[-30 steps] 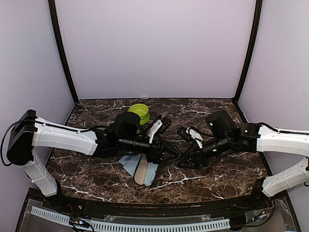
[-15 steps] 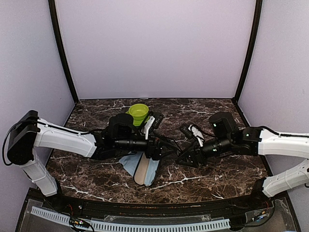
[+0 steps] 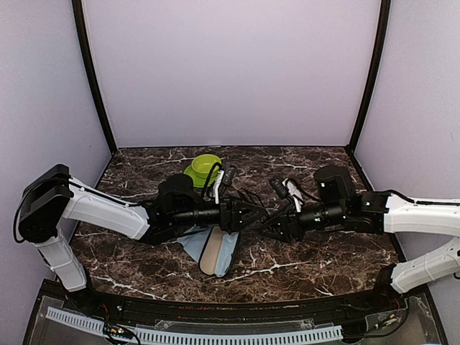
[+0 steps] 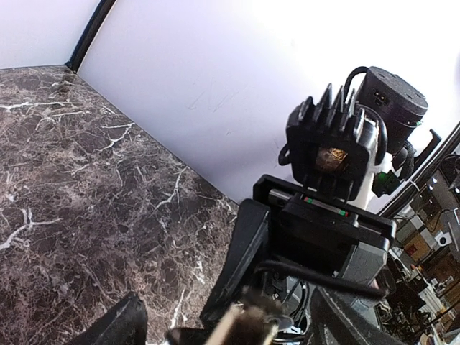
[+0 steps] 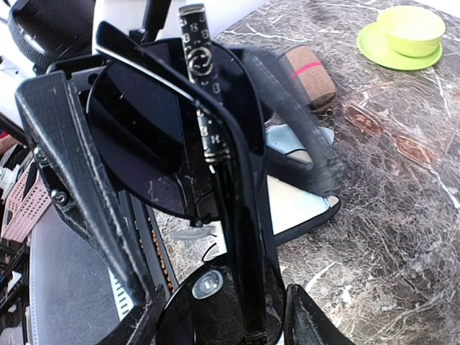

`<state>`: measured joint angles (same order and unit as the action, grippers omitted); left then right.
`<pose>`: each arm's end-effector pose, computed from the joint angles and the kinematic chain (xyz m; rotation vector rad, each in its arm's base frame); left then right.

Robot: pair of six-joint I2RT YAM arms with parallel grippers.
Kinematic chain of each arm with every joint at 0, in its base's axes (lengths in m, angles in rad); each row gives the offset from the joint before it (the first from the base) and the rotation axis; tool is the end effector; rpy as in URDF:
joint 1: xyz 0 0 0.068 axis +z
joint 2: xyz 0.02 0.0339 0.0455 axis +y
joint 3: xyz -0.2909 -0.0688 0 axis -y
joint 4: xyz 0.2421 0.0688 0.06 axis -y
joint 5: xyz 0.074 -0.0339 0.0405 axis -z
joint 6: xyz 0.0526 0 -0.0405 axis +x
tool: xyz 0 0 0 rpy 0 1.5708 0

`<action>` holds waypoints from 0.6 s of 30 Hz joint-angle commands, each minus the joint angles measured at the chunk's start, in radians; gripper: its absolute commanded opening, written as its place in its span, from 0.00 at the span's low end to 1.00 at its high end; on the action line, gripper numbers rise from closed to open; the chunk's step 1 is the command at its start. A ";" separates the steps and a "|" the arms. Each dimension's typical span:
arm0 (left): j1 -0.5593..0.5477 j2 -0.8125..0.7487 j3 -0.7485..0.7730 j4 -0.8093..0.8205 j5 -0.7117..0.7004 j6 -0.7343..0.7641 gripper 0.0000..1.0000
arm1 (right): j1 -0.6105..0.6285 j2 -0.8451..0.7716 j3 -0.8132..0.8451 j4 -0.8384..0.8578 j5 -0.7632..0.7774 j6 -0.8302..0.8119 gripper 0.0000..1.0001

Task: Organize the sunglasses
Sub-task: Pass from the left arm to the right, then pass from the right arm to the left

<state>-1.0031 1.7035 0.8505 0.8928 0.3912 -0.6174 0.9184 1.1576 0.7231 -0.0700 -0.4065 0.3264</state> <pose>0.1903 -0.3358 0.2638 0.6807 1.6272 -1.5383 0.1384 0.2154 0.2733 -0.9122 2.0590 1.1435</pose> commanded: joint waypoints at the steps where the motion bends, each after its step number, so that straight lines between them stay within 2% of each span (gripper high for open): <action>1: 0.000 -0.002 -0.028 0.078 -0.057 -0.074 0.78 | 0.020 0.003 -0.014 0.083 0.036 0.043 0.30; 9: -0.013 0.029 -0.018 0.124 -0.080 -0.112 0.63 | 0.044 0.021 -0.039 0.166 0.066 0.092 0.29; 14: -0.019 0.043 -0.021 0.149 -0.095 -0.126 0.60 | 0.055 0.030 -0.040 0.191 0.074 0.110 0.29; 18: -0.022 0.044 -0.024 0.153 -0.108 -0.115 0.53 | 0.060 0.033 -0.045 0.213 0.077 0.121 0.29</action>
<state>-1.0214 1.7428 0.8299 1.0088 0.3122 -0.7300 0.9592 1.1870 0.6815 0.0391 -0.3256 0.4335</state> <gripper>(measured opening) 0.564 0.508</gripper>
